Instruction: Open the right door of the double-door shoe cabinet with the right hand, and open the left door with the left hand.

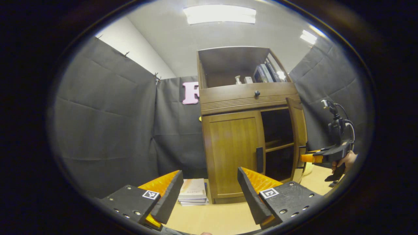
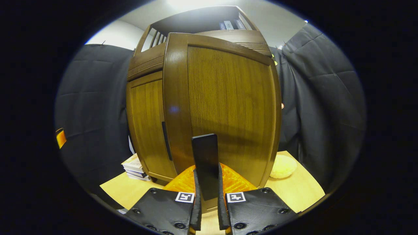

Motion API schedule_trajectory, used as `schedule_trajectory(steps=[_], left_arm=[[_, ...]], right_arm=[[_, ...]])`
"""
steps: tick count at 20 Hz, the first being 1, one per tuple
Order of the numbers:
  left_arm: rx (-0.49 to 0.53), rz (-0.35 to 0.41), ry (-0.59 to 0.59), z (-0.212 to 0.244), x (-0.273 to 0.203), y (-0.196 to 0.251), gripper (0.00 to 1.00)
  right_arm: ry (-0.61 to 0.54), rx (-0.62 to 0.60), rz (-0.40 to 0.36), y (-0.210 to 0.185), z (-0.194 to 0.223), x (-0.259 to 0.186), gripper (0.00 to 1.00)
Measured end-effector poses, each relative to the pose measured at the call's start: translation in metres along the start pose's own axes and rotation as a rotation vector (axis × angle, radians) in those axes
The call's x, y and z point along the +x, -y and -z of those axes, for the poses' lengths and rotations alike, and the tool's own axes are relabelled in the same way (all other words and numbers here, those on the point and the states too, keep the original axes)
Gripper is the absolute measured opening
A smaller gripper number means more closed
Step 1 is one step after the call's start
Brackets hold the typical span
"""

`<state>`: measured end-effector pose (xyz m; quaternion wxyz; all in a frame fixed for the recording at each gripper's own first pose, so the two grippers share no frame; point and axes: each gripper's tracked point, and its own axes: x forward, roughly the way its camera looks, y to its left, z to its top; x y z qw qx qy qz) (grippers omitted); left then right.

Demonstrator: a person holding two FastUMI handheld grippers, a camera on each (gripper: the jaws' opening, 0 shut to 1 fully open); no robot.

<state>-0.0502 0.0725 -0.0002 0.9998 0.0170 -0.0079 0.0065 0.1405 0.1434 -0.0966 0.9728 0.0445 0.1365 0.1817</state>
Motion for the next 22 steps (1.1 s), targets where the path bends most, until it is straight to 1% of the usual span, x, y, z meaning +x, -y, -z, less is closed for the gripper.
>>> schedule_trajectory(steps=[1, 3, 5, 6, 13, 14, 17, 19, 20, 21, 22], left_arm=[[-0.002, 0.011, 0.000, 0.001, 0.006, 0.003, 0.97], [-0.002, 0.031, 0.000, 0.007, 0.015, 0.013, 0.97], [-0.006, 0.050, 0.002, 0.007, 0.021, 0.021, 0.97], [-0.008, 0.060, 0.002, 0.007, 0.024, 0.024, 0.97], [-0.017, 0.120, 0.013, 0.005, 0.034, 0.040, 0.97], [-0.020, 0.126, 0.013, 0.004, 0.035, 0.043, 0.97], [-0.026, 0.148, 0.013, 0.005, 0.035, 0.053, 0.97], [-0.027, 0.160, 0.014, 0.005, 0.034, 0.060, 0.97], [-0.028, 0.166, 0.014, 0.004, 0.034, 0.063, 0.97], [-0.030, 0.172, 0.013, 0.006, 0.034, 0.067, 0.97], [-0.032, 0.178, 0.012, 0.006, 0.034, 0.070, 0.97]], right_arm=[[-0.002, 0.001, 0.003, 0.003, 0.001, -0.003, 0.19], [-0.007, 0.003, 0.010, 0.008, 0.001, -0.010, 0.25], [-0.011, -0.001, 0.016, 0.012, 0.002, -0.016, 0.22], [-0.012, -0.002, 0.018, 0.014, 0.003, -0.018, 0.22], [-0.022, -0.011, 0.049, 0.032, 0.004, -0.038, 0.22], [-0.023, -0.012, 0.053, 0.035, 0.005, -0.041, 0.25], [-0.026, -0.017, 0.067, 0.043, 0.008, -0.050, 0.25], [-0.027, -0.016, 0.077, 0.050, 0.008, -0.056, 0.22], [-0.027, -0.016, 0.081, 0.054, 0.008, -0.059, 0.18], [-0.027, -0.015, 0.086, 0.058, 0.008, -0.062, 0.22], [-0.027, -0.015, 0.089, 0.060, 0.008, -0.065, 0.18]])
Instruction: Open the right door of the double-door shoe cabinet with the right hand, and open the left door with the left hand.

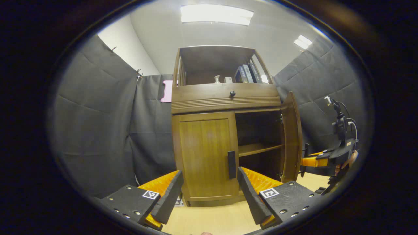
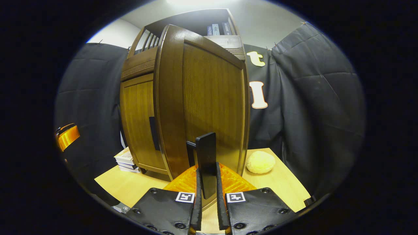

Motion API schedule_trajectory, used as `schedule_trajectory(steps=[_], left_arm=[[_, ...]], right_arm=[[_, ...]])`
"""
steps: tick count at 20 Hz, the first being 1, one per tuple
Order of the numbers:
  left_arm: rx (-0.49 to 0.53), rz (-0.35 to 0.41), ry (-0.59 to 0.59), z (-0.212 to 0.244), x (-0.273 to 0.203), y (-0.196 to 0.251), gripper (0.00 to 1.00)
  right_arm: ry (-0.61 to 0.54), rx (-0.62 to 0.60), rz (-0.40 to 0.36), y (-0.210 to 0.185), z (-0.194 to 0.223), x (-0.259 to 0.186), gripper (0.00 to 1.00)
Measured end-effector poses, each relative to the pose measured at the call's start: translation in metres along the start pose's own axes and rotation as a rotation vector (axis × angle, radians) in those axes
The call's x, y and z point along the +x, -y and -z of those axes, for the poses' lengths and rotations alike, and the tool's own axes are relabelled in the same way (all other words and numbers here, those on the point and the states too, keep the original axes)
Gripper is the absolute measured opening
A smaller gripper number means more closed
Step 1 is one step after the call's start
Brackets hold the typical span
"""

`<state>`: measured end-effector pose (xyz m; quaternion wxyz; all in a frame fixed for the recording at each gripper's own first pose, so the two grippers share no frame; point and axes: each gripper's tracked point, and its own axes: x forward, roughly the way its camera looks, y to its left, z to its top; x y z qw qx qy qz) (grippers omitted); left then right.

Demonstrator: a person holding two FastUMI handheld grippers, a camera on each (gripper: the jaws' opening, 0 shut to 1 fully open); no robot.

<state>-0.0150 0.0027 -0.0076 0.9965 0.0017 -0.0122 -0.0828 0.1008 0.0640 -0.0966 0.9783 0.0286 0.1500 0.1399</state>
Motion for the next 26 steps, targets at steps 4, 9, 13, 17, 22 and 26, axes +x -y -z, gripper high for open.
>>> schedule_trajectory(steps=[4, 9, 13, 17, 22, 26], left_arm=[[-0.002, 0.022, -0.003, -0.001, 0.002, 0.017, 0.94], [0.005, 0.044, 0.001, -0.003, 0.005, 0.039, 0.96], [0.005, 0.058, -0.001, -0.002, 0.005, 0.050, 0.97], [0.006, 0.069, -0.005, -0.002, 0.004, 0.066, 0.97], [0.006, 0.085, -0.009, -0.002, 0.008, 0.079, 0.97], [-0.001, 0.103, -0.011, -0.001, 0.014, 0.091, 0.97]], right_arm=[[0.001, -0.002, 0.017, 0.015, 0.002, -0.009, 0.21], [0.005, 0.007, 0.044, 0.034, 0.005, -0.020, 0.19], [0.010, 0.023, 0.075, 0.055, 0.006, -0.025, 0.24], [0.014, 0.031, 0.106, 0.076, 0.007, -0.028, 0.24], [0.019, 0.038, 0.131, 0.096, 0.010, -0.036, 0.15], [0.019, 0.063, 0.184, 0.120, 0.013, -0.046, 0.15]])
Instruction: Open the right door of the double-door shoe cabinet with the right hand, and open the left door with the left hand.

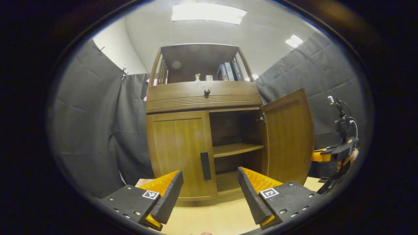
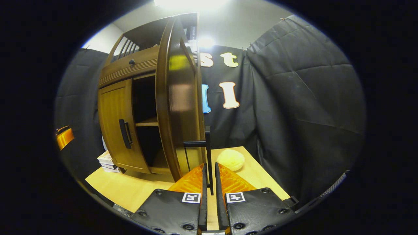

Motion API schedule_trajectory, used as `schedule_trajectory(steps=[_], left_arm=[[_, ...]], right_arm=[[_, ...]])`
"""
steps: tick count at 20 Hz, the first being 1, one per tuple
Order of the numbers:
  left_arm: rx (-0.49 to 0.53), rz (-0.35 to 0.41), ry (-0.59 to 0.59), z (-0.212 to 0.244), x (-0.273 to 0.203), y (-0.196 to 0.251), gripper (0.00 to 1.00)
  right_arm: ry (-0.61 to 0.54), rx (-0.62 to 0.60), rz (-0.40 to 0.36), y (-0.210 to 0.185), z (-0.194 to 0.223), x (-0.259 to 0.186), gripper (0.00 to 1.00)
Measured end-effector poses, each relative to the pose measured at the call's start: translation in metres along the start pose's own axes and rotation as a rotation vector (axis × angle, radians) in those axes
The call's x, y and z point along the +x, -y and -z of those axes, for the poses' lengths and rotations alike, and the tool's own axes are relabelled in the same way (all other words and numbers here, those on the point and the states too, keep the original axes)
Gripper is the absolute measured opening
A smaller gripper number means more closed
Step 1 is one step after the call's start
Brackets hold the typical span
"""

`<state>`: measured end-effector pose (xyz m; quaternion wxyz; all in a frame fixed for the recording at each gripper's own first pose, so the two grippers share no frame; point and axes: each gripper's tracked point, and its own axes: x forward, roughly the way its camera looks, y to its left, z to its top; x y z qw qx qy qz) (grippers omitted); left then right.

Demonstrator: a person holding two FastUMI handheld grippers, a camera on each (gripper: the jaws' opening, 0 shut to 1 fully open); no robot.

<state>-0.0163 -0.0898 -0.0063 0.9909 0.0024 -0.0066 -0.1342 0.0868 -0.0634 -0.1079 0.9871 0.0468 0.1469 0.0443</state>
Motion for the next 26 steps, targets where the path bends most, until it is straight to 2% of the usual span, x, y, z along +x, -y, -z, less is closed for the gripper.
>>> schedule_trajectory(steps=[3, 5, 10, 11, 16, 17, 18, 26], left_arm=[[-0.001, 0.012, 0.004, -0.002, 0.010, 0.006, 0.97], [-0.010, 0.023, 0.009, -0.004, 0.020, 0.010, 0.97], [-0.015, 0.029, 0.016, -0.007, 0.047, 0.007, 0.97], [-0.017, 0.025, 0.011, -0.005, 0.055, 0.005, 0.97], [-0.046, -0.004, -0.028, 0.017, 0.098, -0.009, 0.94], [-0.050, -0.009, -0.036, 0.022, 0.107, -0.012, 0.97], [-0.053, -0.015, -0.046, 0.028, 0.118, -0.015, 0.97], [-0.069, -0.050, -0.087, 0.065, 0.179, -0.035, 0.97]], right_arm=[[0.010, 0.017, 0.057, 0.024, -0.001, -0.005, 0.15], [0.019, 0.056, 0.058, 0.027, -0.006, -0.011, 0.15], [0.076, 0.059, 0.138, 0.043, -0.019, -0.030, 0.15], [0.087, 0.057, 0.136, 0.043, -0.023, -0.037, 0.24], [0.149, 0.023, 0.167, 0.052, -0.041, -0.069, 0.96], [0.158, 0.013, 0.180, 0.053, -0.043, -0.075, 1.00], [0.163, 0.004, 0.190, 0.050, -0.043, -0.085, 0.98], [0.170, -0.014, 0.261, 0.058, -0.041, -0.117, 0.98]])
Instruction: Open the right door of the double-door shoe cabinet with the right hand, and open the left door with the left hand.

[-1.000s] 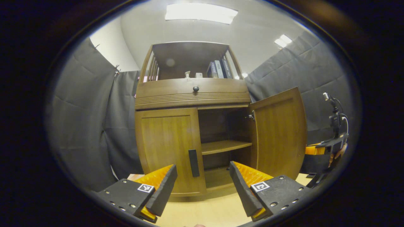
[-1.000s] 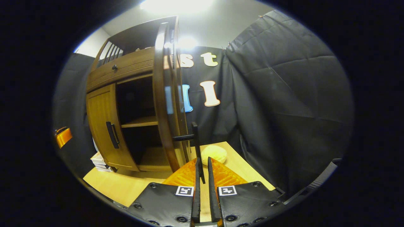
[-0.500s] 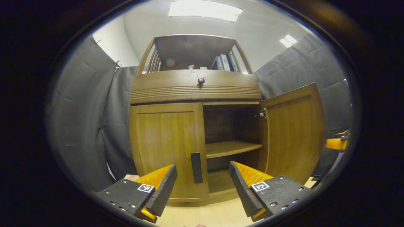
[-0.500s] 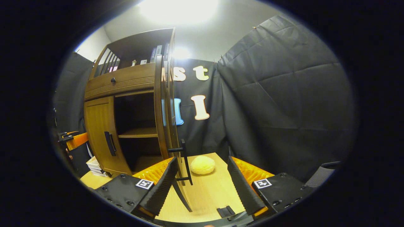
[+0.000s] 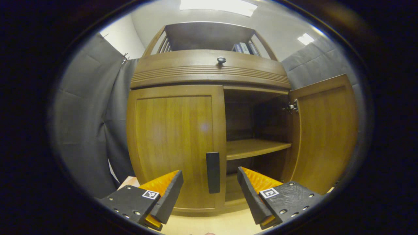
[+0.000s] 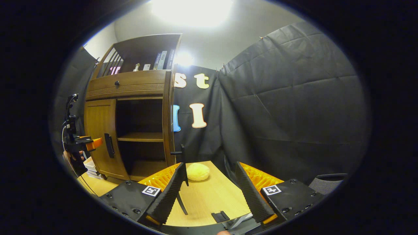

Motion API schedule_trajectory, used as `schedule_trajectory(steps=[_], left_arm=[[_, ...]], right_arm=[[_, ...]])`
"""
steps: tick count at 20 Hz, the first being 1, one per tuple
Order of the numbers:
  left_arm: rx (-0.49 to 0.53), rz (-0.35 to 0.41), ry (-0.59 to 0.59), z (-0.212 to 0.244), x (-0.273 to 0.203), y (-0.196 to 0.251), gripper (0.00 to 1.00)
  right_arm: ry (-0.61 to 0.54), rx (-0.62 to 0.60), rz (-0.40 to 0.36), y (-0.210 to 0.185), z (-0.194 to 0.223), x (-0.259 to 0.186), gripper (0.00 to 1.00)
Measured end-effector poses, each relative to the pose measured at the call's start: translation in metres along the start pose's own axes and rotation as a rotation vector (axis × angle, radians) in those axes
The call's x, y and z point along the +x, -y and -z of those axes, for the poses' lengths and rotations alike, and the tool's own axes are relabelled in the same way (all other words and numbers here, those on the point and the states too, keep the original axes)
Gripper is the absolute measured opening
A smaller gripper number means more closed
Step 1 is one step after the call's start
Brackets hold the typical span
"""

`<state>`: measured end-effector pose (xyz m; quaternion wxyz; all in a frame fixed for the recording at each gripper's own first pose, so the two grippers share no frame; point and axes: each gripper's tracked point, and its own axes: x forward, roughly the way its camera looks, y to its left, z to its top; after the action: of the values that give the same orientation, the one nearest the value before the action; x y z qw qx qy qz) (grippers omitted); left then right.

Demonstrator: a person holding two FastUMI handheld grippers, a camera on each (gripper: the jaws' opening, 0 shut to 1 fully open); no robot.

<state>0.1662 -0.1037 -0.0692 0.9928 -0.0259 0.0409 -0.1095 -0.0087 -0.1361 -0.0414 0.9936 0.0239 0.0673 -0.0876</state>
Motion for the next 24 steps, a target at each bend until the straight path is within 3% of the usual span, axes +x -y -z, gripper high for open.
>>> schedule_trajectory(steps=[13, 18, 20, 24], left_arm=[[-0.010, -0.031, -0.072, 0.046, 0.082, -0.009, 0.97], [0.011, -0.038, -0.071, 0.047, 0.093, -0.008, 0.85], [0.001, -0.012, -0.061, 0.041, 0.093, 0.000, 0.70], [0.018, -0.039, -0.061, 0.043, 0.098, 0.006, 0.45]], right_arm=[[-0.059, -0.003, 0.035, 0.005, 0.020, -0.016, 0.98], [-0.074, -0.001, 0.035, 0.003, 0.026, -0.016, 0.98], [-0.077, -0.001, 0.030, 0.002, 0.028, -0.015, 0.98], [-0.076, 0.005, 0.013, -0.005, 0.030, -0.012, 0.98]])
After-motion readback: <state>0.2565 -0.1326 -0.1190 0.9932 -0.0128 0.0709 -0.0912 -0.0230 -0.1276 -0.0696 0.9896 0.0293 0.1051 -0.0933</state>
